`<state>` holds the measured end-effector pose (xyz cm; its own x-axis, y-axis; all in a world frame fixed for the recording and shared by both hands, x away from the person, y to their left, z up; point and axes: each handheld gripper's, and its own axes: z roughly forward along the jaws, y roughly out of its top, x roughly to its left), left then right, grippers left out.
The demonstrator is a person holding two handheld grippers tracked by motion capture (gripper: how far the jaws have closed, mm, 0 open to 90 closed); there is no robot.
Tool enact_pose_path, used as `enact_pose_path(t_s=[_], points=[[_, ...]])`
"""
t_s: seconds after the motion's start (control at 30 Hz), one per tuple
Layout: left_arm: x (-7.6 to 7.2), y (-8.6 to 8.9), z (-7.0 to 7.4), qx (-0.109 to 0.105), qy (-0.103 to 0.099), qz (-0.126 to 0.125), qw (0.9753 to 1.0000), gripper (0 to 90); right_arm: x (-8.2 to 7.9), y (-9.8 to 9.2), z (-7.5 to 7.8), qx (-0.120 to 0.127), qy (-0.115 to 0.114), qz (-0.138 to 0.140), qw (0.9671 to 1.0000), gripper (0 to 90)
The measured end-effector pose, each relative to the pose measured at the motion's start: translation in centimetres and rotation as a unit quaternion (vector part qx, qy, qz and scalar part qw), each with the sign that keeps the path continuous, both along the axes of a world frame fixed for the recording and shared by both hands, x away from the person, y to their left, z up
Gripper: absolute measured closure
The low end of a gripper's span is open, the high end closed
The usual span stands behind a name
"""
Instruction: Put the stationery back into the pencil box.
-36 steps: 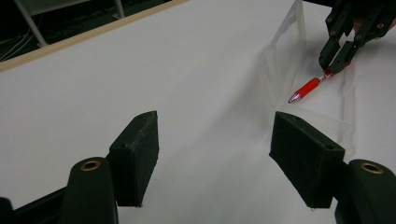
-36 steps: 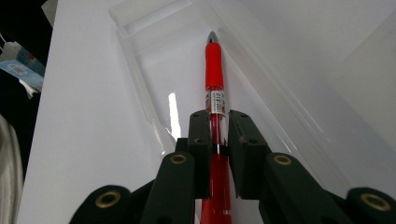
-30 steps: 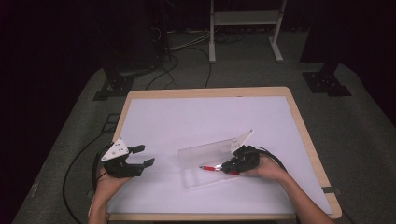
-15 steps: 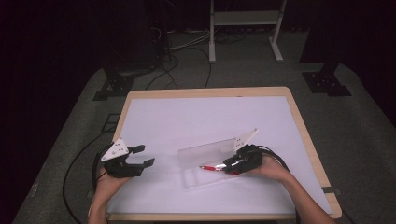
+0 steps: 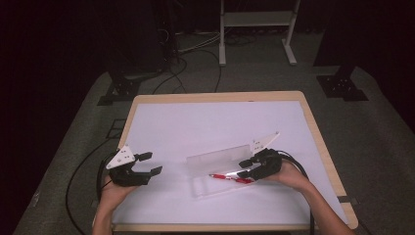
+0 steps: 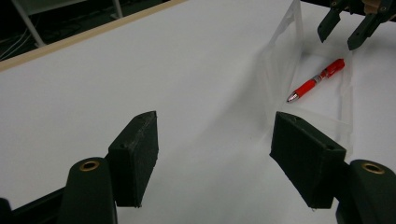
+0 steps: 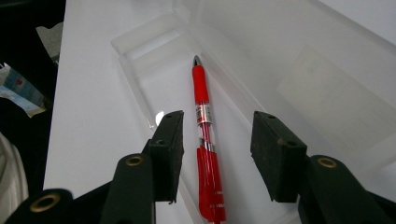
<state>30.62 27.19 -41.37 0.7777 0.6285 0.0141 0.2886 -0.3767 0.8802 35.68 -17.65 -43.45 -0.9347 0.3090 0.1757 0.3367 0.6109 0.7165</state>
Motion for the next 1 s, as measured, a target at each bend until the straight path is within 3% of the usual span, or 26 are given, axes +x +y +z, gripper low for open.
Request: enact_pose_path(t_s=[1.0], points=[[0.0,-0.4,-0.3,0.003,0.008,-0.002,1.0000,31.4,-0.5,-3.6,1.5,0.013,-0.017,-0.047,0.9986,45.5]])
